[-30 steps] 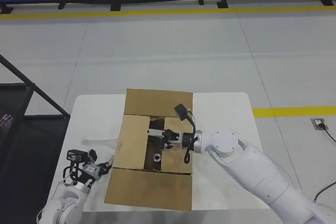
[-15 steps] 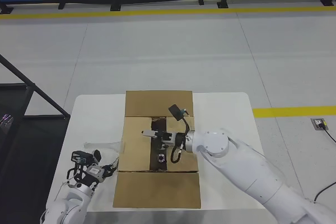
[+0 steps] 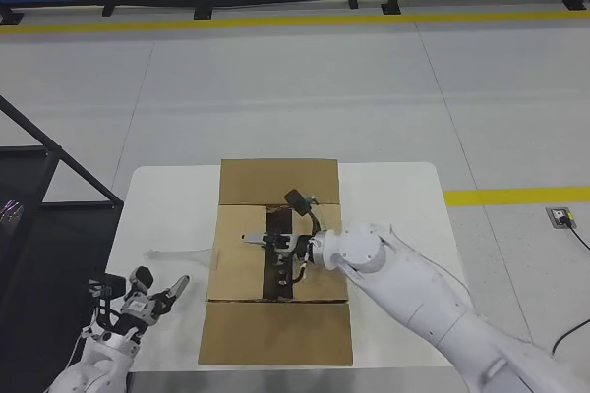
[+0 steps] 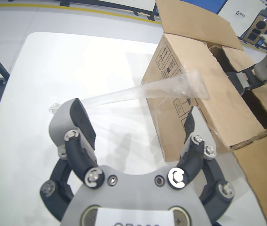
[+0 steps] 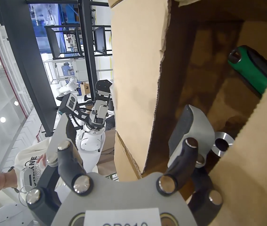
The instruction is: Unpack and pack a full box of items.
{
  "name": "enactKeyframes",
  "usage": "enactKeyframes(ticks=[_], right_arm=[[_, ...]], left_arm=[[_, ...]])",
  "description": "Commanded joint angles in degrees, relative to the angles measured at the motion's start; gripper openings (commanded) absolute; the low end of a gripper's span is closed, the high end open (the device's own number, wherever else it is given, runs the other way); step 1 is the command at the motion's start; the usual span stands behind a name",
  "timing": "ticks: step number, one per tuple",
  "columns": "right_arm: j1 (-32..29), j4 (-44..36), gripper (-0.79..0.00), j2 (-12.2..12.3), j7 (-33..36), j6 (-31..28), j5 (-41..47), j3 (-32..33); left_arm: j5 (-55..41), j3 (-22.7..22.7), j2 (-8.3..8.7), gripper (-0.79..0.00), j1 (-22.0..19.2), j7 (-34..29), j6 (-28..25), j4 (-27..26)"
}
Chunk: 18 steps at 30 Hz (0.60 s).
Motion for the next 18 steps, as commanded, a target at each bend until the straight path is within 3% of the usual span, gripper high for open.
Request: enactKeyframes(ticks=[1,8,18], right_arm=[[0.03,1.84,0.0,-1.04,1.39,-2.13,0.99,-0.26],[0.43,7.11,0.0,-4.05,4.46,-8.85,3.69,0.12],[0.72,9.03,0.0,-5.37,11.4,-17.68,7.66,3.9]], left_arm=[[0.12,-0.82,0.08,0.0,1.05,0.23,-0.46,-1.12],[1.26,-2.39,0.22,0.0,4.54,1.16,-2.08,-5.34],[5.19,-2.73,0.41,0.0,7.42,1.46,-5.14,-10.68]])
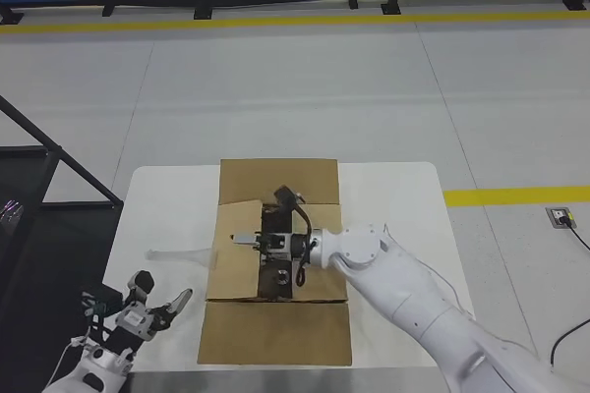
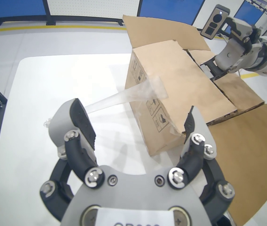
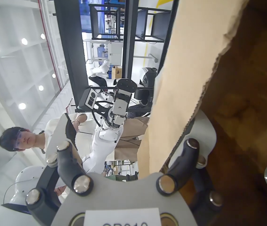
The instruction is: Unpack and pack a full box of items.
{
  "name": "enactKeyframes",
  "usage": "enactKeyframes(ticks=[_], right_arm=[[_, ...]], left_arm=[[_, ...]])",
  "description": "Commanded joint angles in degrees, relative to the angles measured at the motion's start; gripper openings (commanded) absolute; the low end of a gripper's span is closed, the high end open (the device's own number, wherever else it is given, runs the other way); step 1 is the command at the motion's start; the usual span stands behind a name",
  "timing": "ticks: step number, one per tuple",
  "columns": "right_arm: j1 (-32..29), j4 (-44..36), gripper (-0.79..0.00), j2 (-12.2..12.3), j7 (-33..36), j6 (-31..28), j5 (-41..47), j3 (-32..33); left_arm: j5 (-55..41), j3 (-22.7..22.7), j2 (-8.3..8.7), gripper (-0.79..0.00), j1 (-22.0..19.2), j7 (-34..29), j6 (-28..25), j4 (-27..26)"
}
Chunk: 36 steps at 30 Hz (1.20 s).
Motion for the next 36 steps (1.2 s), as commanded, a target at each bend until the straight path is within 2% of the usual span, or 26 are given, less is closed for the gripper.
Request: enactKeyframes(ticks=[1,7,12,22,36], right_arm=[[0.08,-0.57,0.0,-0.2,0.09,-0.56,-0.32,0.44],[-0.09,-3.76,0.0,-0.49,-0.97,-2.55,-1.8,2.12],[-0.5,-7.46,0.0,-0.41,-2.21,-2.61,-4.69,3.29],[-1.72,-12.62,0.0,-0.5,-2.08,-1.82,-9.17,4.78],[-3.72,-15.77,0.0,0.2,0.81,-1.51,-12.96,8.41]], left_arm=[[1.13,0.33,0.04,0.0,0.44,-0.09,-0.88,-0.98],[5.7,1.91,0.21,0.0,1.39,-0.84,-3.45,-3.47],[7.78,3.32,0.18,0.0,1.4,-0.56,-3.39,-4.43],[2.82,4.46,-0.35,0.0,-1.12,0.01,2.39,-3.51],[-2.18,0.95,-0.5,0.0,-0.89,1.77,4.48,-2.06]])
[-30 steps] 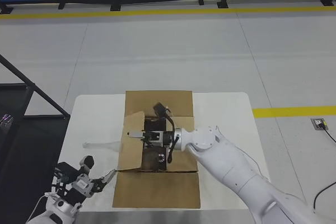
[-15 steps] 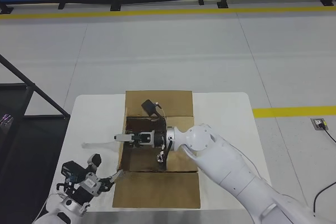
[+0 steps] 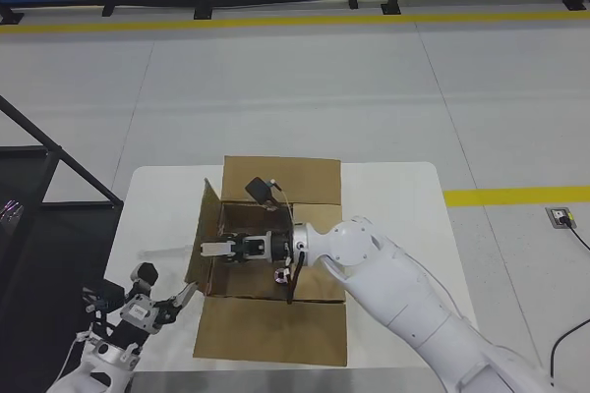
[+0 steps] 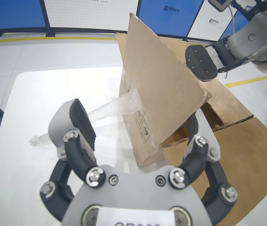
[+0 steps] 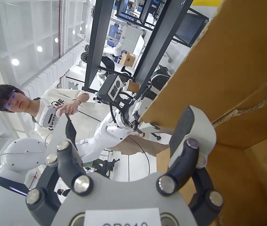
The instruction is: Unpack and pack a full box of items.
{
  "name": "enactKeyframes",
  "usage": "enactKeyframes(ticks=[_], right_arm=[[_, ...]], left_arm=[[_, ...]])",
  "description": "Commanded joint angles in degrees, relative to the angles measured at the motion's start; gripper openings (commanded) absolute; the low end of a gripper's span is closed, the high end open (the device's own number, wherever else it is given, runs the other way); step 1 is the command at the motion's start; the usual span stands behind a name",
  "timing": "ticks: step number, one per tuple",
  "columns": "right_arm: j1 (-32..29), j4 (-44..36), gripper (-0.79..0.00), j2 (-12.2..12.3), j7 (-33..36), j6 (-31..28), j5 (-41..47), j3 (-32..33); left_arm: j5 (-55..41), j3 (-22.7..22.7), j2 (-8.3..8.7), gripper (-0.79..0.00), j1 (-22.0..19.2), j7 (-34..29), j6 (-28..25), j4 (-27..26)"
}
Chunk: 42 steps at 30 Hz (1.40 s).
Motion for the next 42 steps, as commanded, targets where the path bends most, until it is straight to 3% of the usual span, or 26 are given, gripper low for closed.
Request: enactKeyframes(ticks=[1,15,33,42], right_arm=[[-0.51,-0.62,0.0,0.23,0.17,0.16,-0.51,0.72],[-5.71,-8.73,0.0,2.96,1.18,1.94,-6.11,7.45],[-15.56,-25.81,0.0,6.49,6.56,3.58,-9.88,14.96],[-16.22,-26.39,0.0,6.72,6.9,4.58,-9.44,15.64]], left_arm=[[-0.82,-0.73,-0.03,0.0,0.15,0.32,0.48,0.2],[-2.1,-3.61,-0.25,0.0,-0.34,-0.66,5.88,3.64],[1.59,0.03,-0.46,0.0,-7.02,-6.48,9.48,13.88],[1.43,0.17,-0.55,0.0,-8.18,-5.45,9.59,15.34]])
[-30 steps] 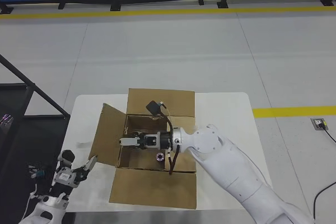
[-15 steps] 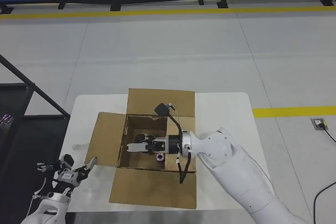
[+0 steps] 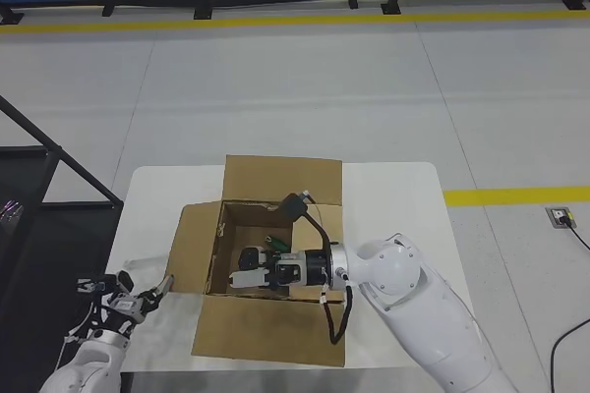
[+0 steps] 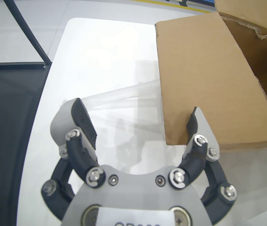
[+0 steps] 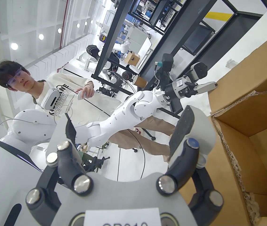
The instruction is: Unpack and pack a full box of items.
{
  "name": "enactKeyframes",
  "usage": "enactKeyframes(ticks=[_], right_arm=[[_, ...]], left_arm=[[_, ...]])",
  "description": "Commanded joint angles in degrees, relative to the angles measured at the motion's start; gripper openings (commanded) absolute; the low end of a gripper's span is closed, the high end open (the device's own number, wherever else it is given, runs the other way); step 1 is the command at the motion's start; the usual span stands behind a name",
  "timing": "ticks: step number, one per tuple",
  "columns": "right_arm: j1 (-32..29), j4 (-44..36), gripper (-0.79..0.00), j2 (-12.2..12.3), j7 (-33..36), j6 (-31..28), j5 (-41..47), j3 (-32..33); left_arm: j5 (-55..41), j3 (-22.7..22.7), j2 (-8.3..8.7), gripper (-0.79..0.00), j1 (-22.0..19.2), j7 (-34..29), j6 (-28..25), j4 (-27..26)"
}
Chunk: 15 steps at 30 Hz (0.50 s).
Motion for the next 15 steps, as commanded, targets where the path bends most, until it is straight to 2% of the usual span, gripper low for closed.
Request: enactKeyframes(ticks=[1,7,15], right_arm=[[0.0,0.0,0.0,0.0,0.0,0.0,0.0,0.0],[0.0,0.0,0.0,0.0,0.0,0.0,0.0,0.0],[-4.65,-7.78,0.0,1.2,-2.45,-2.18,-5.34,2.69]], left_arm=[[-1.37,-0.38,-0.09,0.0,0.21,1.4,-0.13,-0.33],[-5.8,-3.4,-0.14,0.0,2.99,4.77,-2.07,-5.39],[-14.2,-9.33,-0.23,0.0,11.17,7.0,-8.14,-19.0]])
